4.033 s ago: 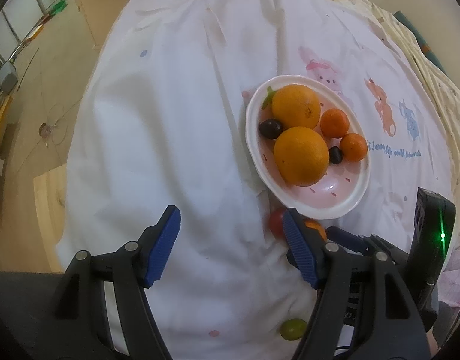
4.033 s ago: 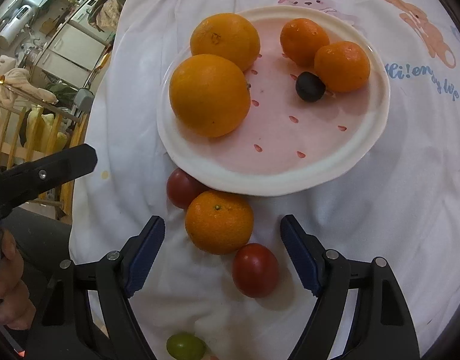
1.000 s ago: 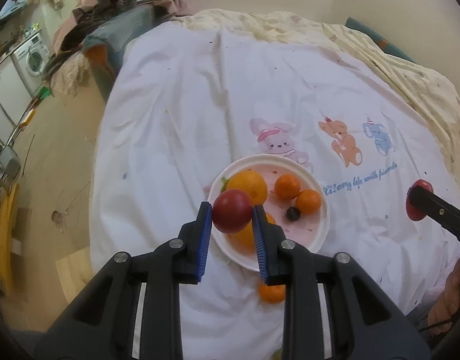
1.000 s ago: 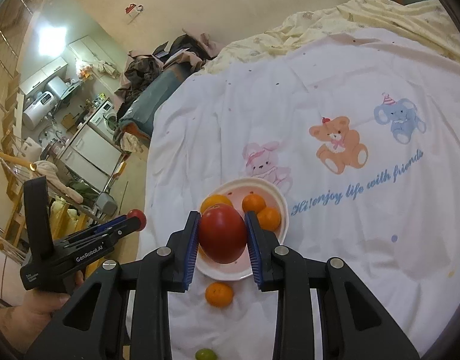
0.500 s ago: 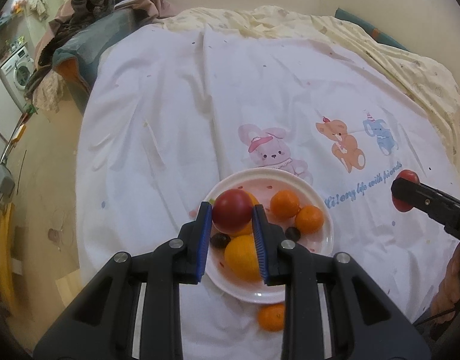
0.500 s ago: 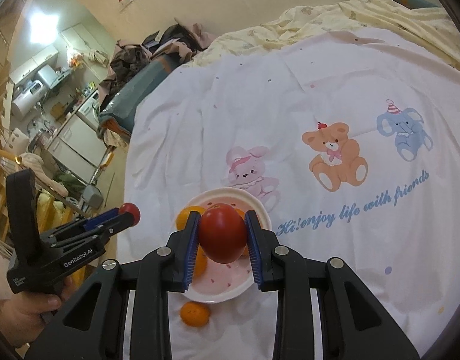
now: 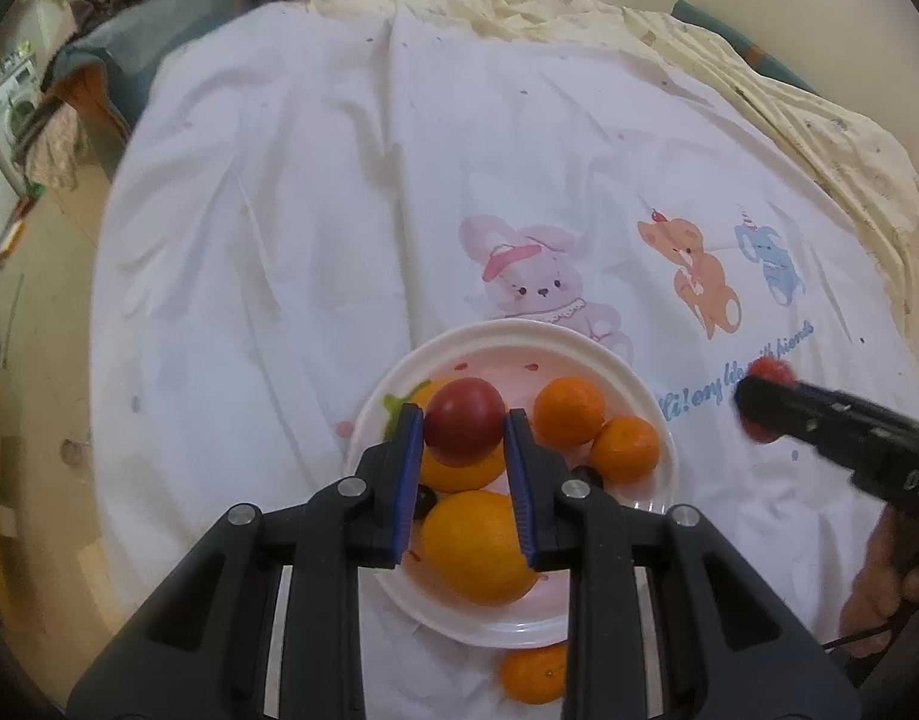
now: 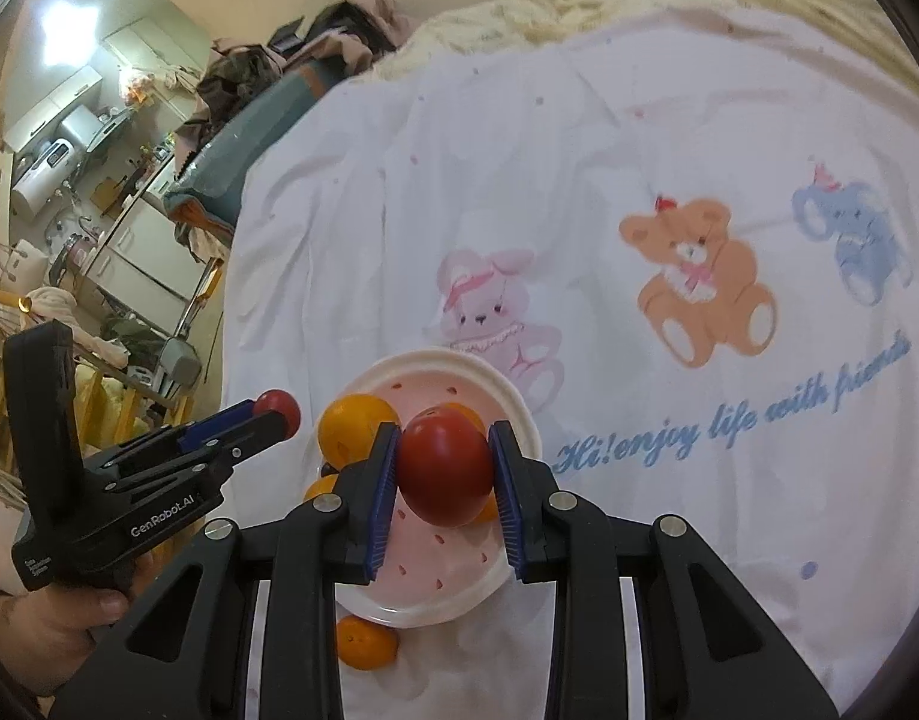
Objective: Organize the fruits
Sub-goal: 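Carry both red tomatoes with both grippers onto the pink plate, then open the left gripper releasing its tomato while the right gripper releases its tomato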
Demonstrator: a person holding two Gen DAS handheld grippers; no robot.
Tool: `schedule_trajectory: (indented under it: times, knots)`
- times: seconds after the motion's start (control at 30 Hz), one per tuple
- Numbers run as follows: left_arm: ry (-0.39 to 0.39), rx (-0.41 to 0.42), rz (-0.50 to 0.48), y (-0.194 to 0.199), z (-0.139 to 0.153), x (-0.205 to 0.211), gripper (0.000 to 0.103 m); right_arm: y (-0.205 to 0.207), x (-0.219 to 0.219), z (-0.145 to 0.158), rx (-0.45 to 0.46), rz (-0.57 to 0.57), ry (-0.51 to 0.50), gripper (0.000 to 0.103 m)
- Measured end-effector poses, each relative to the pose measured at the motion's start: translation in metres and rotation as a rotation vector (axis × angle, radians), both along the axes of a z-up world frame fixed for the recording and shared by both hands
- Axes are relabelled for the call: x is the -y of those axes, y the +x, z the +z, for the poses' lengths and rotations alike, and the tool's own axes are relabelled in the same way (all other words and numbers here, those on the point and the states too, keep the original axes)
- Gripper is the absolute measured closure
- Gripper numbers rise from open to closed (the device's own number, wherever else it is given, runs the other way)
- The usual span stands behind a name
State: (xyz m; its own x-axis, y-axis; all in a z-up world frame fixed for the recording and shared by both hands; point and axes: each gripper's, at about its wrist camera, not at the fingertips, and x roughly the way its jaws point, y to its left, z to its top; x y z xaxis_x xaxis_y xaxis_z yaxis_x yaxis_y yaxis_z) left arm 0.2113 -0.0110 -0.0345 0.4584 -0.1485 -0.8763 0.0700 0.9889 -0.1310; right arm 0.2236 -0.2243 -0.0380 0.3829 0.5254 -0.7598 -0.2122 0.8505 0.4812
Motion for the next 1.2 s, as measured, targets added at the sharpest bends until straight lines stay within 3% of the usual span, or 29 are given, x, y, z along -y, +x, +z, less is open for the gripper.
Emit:
schedule_trajectory:
  times: [0.47, 1.1, 1.2]
  knots:
    - [-0.019, -0.040, -0.048, 0.005, -0.017, 0.010, 0.079, -0.003, -0.006, -0.037, -0.135, 0.010, 0.060, 0.071]
    - [-0.027, -0.050, -0.068, 0.004, -0.021, 0.014, 0.079, -0.002, -0.006, -0.039, -0.158, 0.000, 0.138, 0.068]
    - [-0.023, -0.053, -0.072, 0.003, -0.022, 0.016, 0.079, -0.001, -0.001, -0.038, -0.155, -0.025, 0.157, 0.048]
